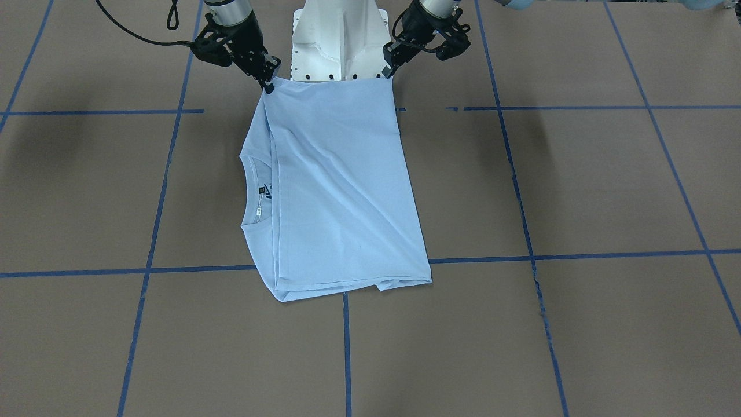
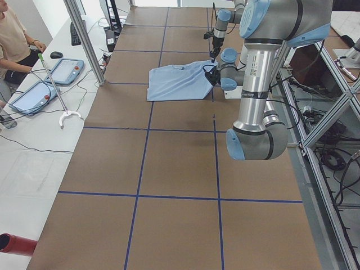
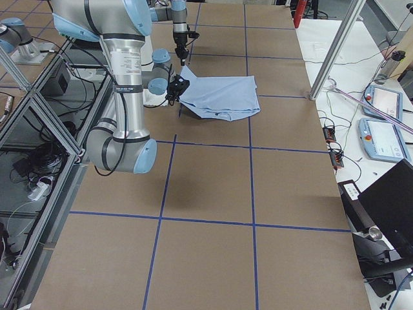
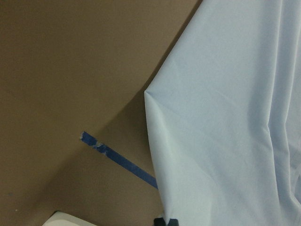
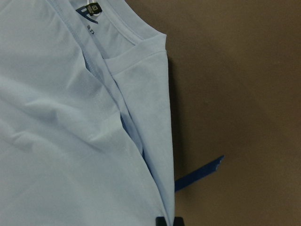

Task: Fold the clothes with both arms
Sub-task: 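Lift the near edge with both grippers and fold it toward the far edge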

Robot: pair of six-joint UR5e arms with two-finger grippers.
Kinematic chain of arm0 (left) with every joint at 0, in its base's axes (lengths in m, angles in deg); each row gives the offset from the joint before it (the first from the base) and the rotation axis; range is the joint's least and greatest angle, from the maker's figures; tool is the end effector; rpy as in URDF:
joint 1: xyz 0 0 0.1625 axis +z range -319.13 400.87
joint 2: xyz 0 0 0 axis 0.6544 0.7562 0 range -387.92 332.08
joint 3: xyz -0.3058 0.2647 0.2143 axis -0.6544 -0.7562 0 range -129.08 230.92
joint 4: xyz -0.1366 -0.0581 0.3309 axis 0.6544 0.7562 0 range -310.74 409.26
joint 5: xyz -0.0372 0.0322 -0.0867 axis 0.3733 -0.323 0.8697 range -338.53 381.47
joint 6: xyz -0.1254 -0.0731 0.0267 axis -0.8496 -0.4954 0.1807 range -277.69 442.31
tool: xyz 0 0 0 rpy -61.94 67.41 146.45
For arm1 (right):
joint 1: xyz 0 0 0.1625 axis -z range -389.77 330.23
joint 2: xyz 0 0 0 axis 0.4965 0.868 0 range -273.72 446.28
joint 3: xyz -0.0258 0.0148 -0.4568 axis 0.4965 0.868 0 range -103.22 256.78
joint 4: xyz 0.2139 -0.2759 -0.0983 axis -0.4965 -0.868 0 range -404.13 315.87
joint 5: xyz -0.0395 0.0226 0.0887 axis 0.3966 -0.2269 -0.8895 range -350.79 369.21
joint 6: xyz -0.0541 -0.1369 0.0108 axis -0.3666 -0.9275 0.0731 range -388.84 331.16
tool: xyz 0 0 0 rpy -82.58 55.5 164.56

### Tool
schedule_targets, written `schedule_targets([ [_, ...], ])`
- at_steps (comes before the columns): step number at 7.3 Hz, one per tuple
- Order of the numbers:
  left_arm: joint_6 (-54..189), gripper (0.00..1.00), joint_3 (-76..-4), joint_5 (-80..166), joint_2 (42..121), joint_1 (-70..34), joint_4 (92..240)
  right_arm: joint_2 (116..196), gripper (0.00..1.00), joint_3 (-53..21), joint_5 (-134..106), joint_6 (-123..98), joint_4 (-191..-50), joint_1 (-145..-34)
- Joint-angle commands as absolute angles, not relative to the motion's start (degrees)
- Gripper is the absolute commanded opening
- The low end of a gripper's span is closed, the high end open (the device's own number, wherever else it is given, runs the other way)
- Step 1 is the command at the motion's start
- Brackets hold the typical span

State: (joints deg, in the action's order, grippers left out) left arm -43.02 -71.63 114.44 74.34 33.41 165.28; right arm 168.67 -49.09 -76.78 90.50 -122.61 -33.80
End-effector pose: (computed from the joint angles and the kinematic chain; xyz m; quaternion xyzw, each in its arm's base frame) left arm 0.4878 -0.1906 0.3263 -0.1600 0.5571 -0.2833 0.7640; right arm -0.4719 -0.1772 0.3870 -0.0707 -0.4571 0.2700 0.8445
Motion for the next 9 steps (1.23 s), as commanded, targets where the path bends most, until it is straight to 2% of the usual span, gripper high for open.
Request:
schedule_targets([
  [1,-43.0,0.00,-71.7,113.7,74.3,34.7,164.8,169.2,0.00,-49.2,-74.9,91.8,-122.6,-31.6],
  [6,-42.3,0.00,-74.5,113.8,75.0,31.2,160.6,168.2,0.00,-50.8,-73.3,91.9,-122.7,-34.9],
  [8,-37.5,0.00,-74.0,113.8,77.8,24.9,160.4,165.8,0.00,-50.0,-78.0,91.3,-122.7,-44.5],
  [9,-34.3,0.00,-73.4,113.9,78.8,21.8,159.8,162.3,0.00,-46.7,-83.6,90.9,-122.7,-50.0],
])
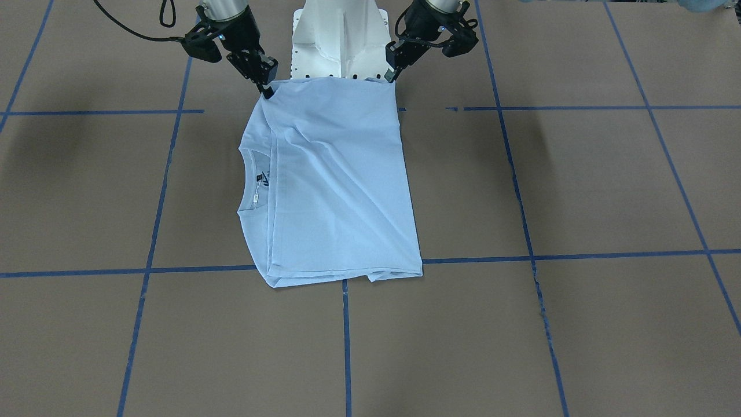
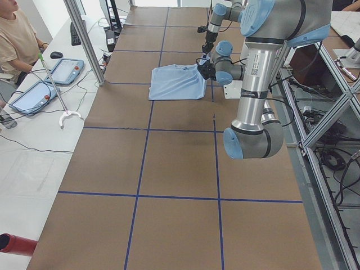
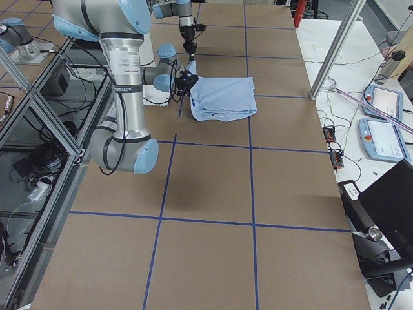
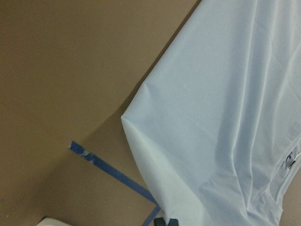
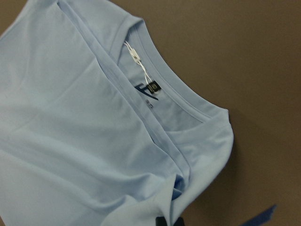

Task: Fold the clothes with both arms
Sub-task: 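Lift the near edge with both grippers and fold it toward the far edge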

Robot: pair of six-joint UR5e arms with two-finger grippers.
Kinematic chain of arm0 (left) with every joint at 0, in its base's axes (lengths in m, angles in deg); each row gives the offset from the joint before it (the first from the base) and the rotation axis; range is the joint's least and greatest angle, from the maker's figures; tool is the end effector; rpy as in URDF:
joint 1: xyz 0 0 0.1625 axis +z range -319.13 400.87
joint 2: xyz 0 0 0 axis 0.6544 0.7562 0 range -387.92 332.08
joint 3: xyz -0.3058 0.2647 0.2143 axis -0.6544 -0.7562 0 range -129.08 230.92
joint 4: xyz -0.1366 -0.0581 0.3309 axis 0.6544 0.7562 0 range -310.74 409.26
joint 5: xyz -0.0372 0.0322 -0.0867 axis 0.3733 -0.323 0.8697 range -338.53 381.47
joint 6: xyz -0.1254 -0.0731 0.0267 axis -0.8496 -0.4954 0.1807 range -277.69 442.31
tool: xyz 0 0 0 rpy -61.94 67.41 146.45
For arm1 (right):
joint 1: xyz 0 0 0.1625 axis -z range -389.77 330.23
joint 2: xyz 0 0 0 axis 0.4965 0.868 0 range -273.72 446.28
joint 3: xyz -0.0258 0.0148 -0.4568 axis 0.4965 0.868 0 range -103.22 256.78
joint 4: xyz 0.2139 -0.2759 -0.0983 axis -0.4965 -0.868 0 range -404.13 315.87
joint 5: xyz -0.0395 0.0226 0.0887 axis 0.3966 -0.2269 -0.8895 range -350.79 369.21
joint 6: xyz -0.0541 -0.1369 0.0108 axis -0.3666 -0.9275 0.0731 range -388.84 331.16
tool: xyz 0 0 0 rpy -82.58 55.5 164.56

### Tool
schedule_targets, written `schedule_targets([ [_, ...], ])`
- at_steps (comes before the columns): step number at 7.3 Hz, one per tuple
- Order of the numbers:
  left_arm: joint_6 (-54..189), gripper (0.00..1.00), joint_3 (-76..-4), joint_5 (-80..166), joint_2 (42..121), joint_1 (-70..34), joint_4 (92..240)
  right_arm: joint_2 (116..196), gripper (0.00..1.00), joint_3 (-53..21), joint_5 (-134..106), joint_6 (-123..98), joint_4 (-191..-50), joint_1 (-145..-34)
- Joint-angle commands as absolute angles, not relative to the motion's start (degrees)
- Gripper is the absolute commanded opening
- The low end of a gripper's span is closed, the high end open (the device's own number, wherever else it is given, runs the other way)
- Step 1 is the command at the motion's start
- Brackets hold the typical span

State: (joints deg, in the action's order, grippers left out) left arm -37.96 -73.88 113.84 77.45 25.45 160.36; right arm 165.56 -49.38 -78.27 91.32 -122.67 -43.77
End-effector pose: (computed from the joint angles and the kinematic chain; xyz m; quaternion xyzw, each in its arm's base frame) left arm 0.4568 -0.2580 0.2978 -0.0920 0.5754 -0.3044 0.7535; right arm -0.4451 -0.2550 0.3587 -0.0494 -0.4851 0.3381 0.8049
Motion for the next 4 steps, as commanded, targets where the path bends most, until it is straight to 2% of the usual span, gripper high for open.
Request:
schedule_targets([
  [1,-31.3,0.00,-70.2,113.9,81.2,18.5,159.7,157.4,0.00,-41.1,-87.4,89.8,-122.7,-55.0],
  [4,-22.4,0.00,-58.5,114.2,87.2,10.8,160.6,147.1,0.00,-25.8,-91.0,85.2,-122.2,-63.3],
])
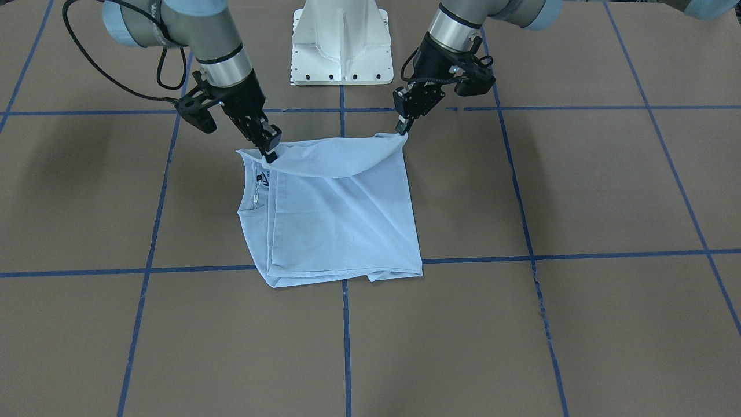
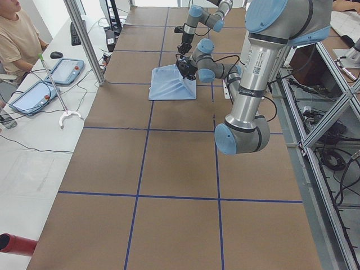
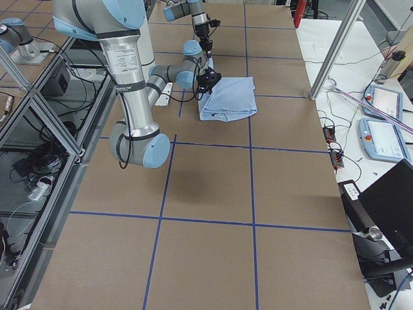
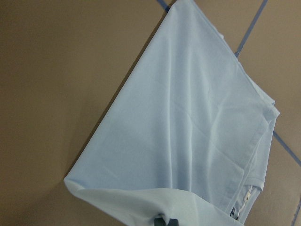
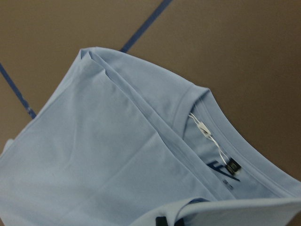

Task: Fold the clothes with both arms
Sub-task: 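Release the folded edge and raise both grippers away from the shirt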

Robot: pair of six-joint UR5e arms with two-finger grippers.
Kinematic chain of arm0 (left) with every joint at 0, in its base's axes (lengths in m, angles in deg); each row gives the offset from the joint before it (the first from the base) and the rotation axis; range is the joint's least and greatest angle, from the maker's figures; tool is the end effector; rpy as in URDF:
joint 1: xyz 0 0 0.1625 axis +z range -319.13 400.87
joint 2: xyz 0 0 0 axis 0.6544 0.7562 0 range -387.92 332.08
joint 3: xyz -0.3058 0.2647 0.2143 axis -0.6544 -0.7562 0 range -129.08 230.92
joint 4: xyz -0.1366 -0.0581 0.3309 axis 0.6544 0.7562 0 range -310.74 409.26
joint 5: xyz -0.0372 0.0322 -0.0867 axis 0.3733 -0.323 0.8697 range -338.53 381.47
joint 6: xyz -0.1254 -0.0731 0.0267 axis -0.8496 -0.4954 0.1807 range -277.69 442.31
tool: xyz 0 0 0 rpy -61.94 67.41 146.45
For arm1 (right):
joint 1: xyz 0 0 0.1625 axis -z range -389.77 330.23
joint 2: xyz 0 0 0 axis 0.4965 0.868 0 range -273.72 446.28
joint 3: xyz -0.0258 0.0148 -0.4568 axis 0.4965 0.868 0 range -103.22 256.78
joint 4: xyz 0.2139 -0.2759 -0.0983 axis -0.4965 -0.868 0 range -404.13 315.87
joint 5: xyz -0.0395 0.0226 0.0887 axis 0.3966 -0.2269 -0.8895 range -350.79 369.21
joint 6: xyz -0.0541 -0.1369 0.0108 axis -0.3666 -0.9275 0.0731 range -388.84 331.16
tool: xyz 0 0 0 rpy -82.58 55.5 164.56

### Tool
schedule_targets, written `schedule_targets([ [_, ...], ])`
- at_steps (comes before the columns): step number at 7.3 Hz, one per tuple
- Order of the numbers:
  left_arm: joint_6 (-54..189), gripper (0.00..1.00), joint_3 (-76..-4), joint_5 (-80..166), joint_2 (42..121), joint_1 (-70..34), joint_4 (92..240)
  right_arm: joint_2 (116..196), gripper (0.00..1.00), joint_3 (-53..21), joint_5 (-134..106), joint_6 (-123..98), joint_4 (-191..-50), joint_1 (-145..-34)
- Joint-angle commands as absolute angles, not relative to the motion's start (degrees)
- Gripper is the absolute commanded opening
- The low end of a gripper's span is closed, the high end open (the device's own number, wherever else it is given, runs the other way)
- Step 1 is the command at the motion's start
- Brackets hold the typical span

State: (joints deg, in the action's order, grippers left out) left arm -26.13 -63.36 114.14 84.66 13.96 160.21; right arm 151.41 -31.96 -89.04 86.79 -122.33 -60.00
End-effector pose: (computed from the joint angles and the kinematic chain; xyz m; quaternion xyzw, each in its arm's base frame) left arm 0.4604 -0.3755 0.3024 0.0219 0.5576 -0.3080 0.7706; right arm -0.4737 -0.4058 0.3461 -0.0450 -0.4659 0.3841 0.7959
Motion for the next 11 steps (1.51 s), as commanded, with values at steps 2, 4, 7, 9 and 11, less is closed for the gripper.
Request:
schedule_targets([
  [2,-18.9,0.00,-49.7,114.2,90.8,6.8,164.9,140.4,0.00,-16.0,-93.5,83.7,-122.0,-66.7],
  [4,-16.0,0.00,-39.5,113.9,91.4,5.5,175.6,135.2,0.00,-7.7,-93.6,81.8,-121.9,-67.6],
  [7,-4.8,0.54,-19.4,113.8,99.3,-1.7,185.0,131.3,1.00,12.9,-98.8,61.5,-103.4,-74.8],
  [9,-4.0,0.54,-20.7,114.5,98.7,-2.5,185.5,131.9,1.00,12.7,-104.2,57.1,-103.2,-78.9],
  [11,5.4,0.53,-26.0,125.2,94.2,-6.8,184.8,137.0,1.00,8.6,-109.3,52.1,-103.7,-83.1],
])
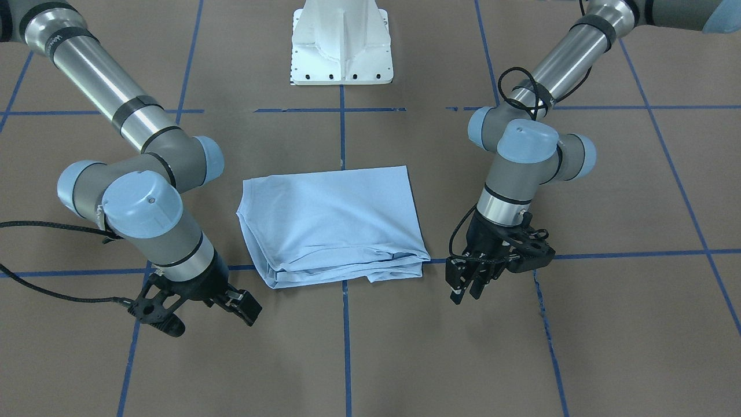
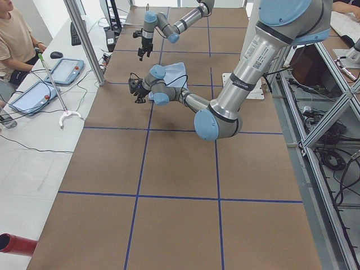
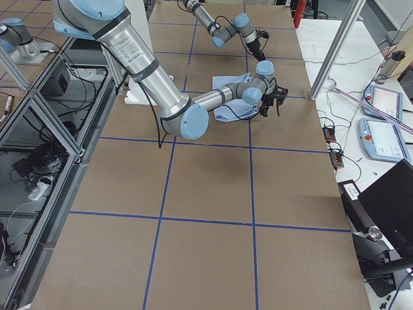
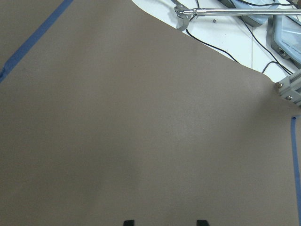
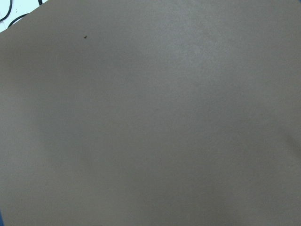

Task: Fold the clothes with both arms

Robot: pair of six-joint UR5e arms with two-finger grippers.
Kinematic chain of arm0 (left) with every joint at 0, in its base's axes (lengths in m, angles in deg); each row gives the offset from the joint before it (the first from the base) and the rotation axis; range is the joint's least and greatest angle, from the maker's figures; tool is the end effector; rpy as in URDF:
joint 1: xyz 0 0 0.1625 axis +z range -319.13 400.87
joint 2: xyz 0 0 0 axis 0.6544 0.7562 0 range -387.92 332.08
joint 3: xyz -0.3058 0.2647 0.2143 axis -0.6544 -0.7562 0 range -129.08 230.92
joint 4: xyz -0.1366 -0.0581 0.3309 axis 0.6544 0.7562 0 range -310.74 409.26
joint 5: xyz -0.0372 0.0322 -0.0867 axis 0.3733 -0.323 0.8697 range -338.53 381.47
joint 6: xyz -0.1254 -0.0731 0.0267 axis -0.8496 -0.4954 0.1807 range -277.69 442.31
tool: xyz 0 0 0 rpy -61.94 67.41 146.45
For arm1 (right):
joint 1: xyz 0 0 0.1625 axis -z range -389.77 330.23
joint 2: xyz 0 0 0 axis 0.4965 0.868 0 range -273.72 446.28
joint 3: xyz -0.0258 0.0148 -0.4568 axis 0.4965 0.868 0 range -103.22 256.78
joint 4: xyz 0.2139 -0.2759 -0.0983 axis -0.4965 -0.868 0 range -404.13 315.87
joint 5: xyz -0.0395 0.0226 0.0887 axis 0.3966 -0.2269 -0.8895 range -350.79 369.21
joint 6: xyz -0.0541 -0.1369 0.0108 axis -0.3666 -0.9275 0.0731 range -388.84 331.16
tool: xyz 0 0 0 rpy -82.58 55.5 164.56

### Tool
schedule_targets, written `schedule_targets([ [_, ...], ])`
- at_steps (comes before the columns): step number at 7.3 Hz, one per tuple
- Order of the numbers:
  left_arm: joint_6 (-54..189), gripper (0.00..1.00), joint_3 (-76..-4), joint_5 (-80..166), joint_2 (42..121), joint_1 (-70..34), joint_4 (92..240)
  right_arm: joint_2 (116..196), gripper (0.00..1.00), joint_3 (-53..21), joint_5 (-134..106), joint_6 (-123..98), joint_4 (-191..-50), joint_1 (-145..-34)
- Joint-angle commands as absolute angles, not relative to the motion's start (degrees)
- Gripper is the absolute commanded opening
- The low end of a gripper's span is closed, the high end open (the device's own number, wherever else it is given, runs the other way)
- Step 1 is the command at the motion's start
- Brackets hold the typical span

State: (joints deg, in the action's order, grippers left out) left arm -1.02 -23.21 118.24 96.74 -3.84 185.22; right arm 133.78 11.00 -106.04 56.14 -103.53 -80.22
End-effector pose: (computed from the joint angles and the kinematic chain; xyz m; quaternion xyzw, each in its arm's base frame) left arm 0.4548 -0.6133 0.4027 0.1867 0.5033 -0.2450 0.8073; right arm -0.4525 -0.6583 0.4070 0.0118 -0.4499 0.2596 0.8544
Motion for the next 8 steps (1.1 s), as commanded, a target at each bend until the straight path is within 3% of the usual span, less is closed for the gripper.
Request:
schedule_targets([
  [1,15.5,0.53,-28.3,134.0,89.8,-12.7,184.9,141.8,1.00,6.2,-112.8,41.1,-103.8,-86.7],
  [4,48.9,0.55,-28.3,147.4,79.4,-28.0,183.7,148.1,1.00,4.9,-122.9,4.3,-115.2,-100.5],
  [6,64.6,0.57,-28.3,150.0,77.8,-36.6,171.4,153.4,1.00,-0.2,-124.1,-12.1,-126.1,-106.2],
  [7,71.7,0.64,-27.9,152.0,77.9,-40.9,163.3,157.3,1.00,-2.7,-124.1,-16.1,-126.7,-107.0],
  [8,74.2,0.99,-28.2,156.0,78.0,-43.9,157.1,159.9,1.00,-4.2,-124.0,-16.4,-126.4,-107.0],
])
